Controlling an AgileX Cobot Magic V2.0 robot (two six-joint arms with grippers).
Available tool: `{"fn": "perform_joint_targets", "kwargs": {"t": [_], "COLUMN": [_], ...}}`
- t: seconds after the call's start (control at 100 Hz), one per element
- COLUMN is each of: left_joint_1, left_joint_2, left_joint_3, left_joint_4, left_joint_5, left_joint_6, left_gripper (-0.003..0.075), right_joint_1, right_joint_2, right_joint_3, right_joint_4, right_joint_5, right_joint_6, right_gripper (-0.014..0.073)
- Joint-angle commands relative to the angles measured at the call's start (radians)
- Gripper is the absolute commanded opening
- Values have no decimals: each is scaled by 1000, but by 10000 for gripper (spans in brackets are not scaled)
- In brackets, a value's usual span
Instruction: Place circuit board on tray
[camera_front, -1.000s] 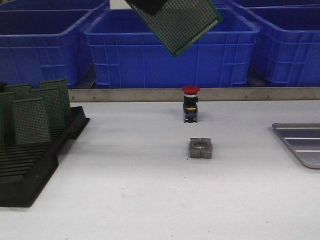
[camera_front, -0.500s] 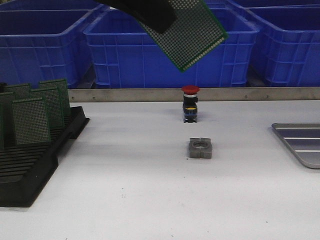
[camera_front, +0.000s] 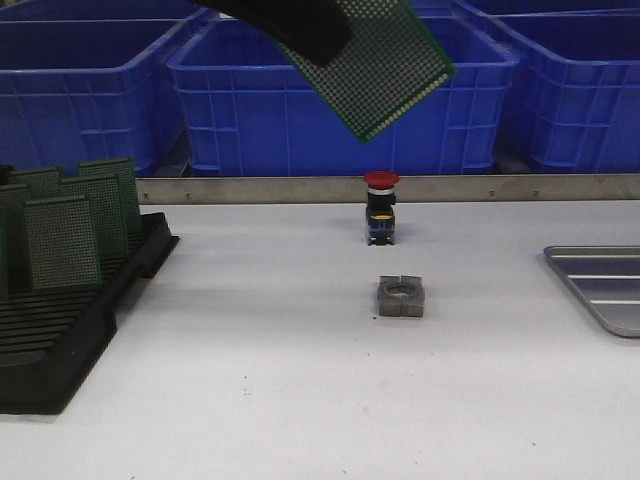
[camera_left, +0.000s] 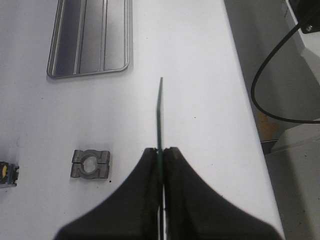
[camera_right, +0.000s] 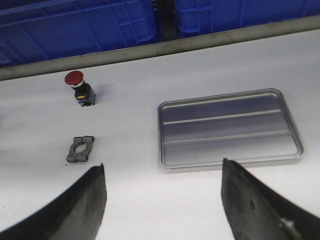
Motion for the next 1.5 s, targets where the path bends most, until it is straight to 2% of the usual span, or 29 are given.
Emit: {"fn": "perform_joint_targets", "kwargs": {"t": [0.0,0.16,0.25,0.33,0.57,0.82,1.25,1.35,1.49], "left_joint_1": [-8,-8,-8,-8,-8,-8,-8,-8,-8], "left_joint_2": [-39,-39,-39,-39,-39,-39,-39,-39,-39], "left_joint_3": [-30,-30,-30,-30,-30,-30,-30,-30,-30], "left_joint_4": [-66,-66,-66,-66,-66,-66,-66,-66,-66], "left_joint_5": [-11,-11,-11,-11,-11,-11,-11,-11,-11], "left_joint_6": [-11,-11,-11,-11,-11,-11,-11,-11,-11], "left_gripper": [-18,-18,-18,-18,-18,-18,-18,-18,-18], "right_joint_1": [4,32,37,37,64,182,331,348,349], "right_joint_2": [61,244,361,451,653,782,923,931,933], "right_joint_3": [-34,-36,-57,-90,-211,-318,-449,-454,-454], "right_joint_4": [139,502,629,683,778,779,788,789,789], "right_joint_5": [-105,-51,11,54,155,179,170,149,133], "right_joint_6": [-219,-658,-858,-1005,-1242,-1342,-1350,-1350,-1350], "right_gripper": [536,536,536,536,536,536,529,433,157]}}
